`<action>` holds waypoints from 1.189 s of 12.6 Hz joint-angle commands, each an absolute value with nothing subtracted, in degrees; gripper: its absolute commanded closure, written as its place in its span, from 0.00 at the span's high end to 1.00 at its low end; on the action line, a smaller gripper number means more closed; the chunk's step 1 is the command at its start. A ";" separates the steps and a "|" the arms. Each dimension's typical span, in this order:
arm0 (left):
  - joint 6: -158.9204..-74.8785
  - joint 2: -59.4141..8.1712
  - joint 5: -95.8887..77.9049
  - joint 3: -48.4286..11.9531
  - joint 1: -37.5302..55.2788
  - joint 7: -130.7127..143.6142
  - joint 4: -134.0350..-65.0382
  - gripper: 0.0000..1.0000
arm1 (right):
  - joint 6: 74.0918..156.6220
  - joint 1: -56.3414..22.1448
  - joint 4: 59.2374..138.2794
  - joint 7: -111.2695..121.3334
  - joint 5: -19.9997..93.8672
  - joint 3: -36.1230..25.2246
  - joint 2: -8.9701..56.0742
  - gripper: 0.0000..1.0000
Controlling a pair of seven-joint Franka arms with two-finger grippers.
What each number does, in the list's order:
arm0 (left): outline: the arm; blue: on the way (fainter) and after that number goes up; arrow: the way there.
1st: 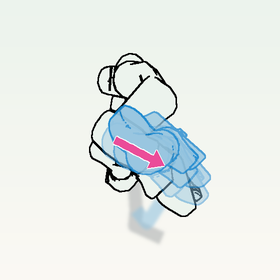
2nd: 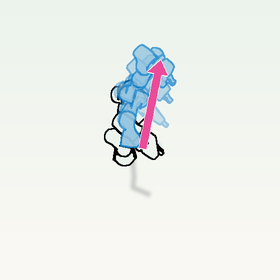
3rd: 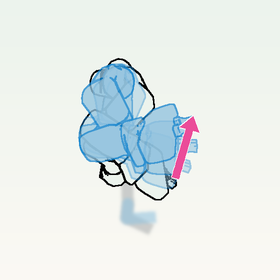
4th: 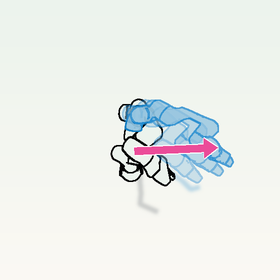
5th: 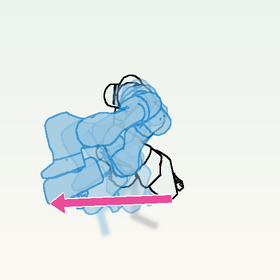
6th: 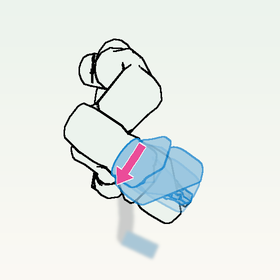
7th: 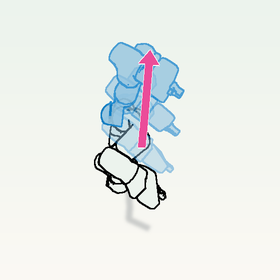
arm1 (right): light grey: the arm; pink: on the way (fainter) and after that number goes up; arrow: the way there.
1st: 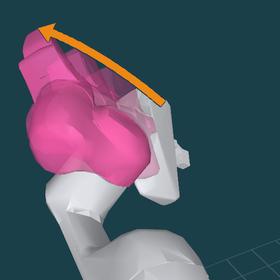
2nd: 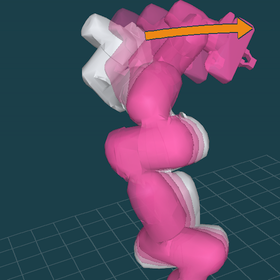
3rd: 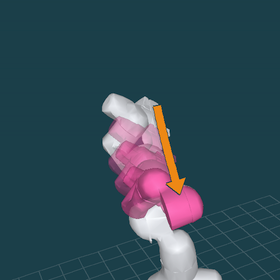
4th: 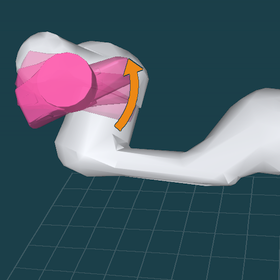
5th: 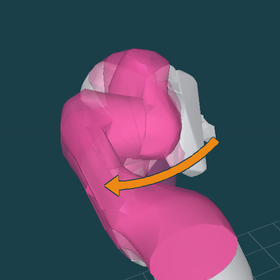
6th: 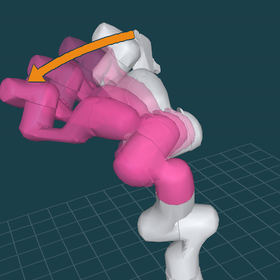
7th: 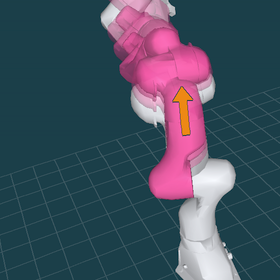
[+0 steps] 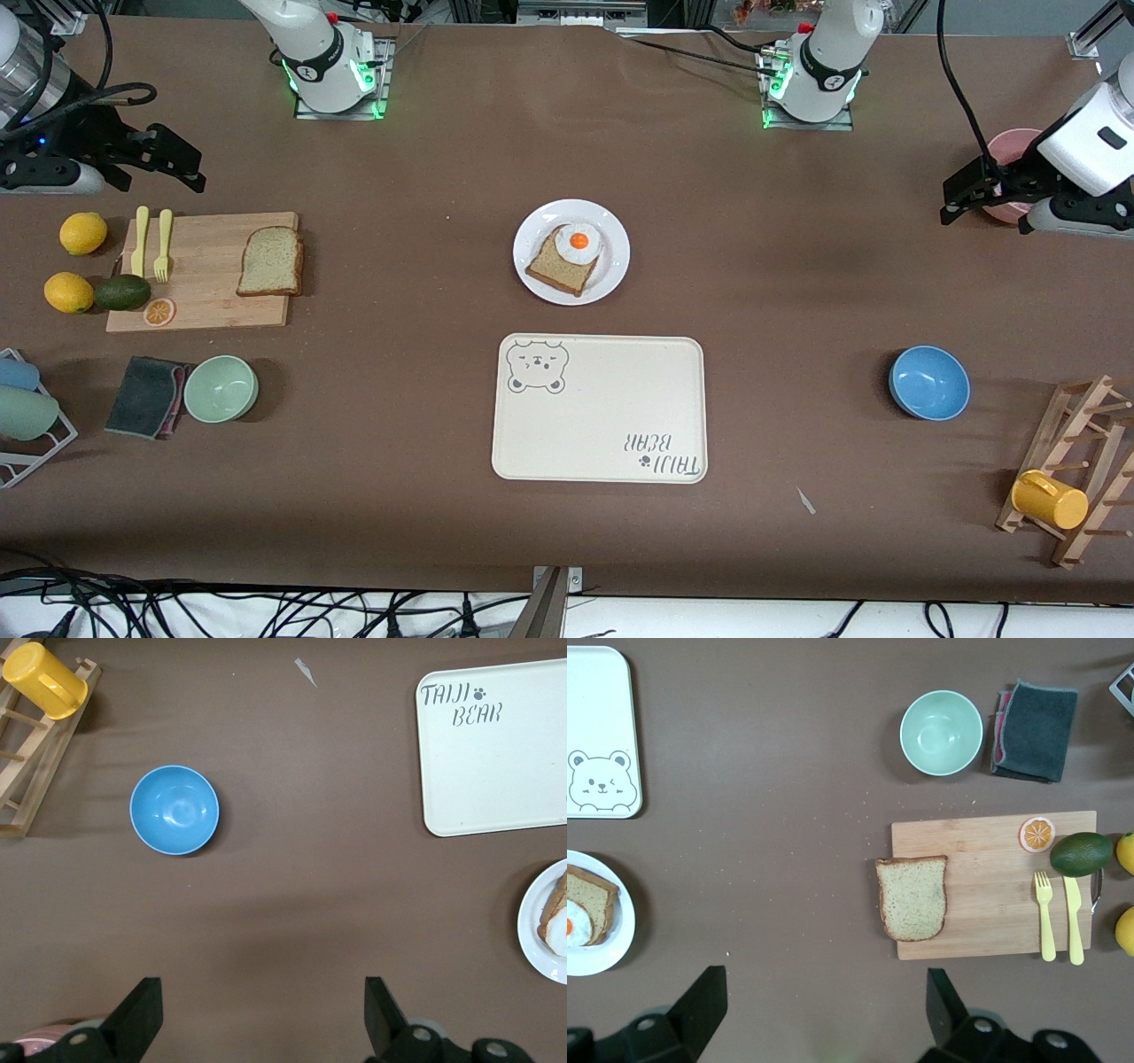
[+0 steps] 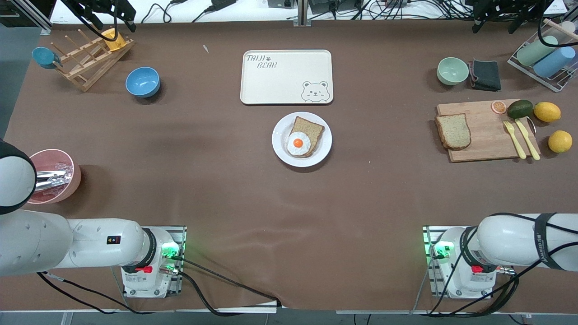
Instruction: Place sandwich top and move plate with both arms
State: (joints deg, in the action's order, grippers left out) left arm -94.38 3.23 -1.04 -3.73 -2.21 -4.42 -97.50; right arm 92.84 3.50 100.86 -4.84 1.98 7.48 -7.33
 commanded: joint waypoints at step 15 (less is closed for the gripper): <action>-94.04 3.78 0.97 -3.87 -1.76 -3.43 -97.38 1.00 | 93.77 1.15 104.40 -6.77 0.71 7.82 -6.94 1.00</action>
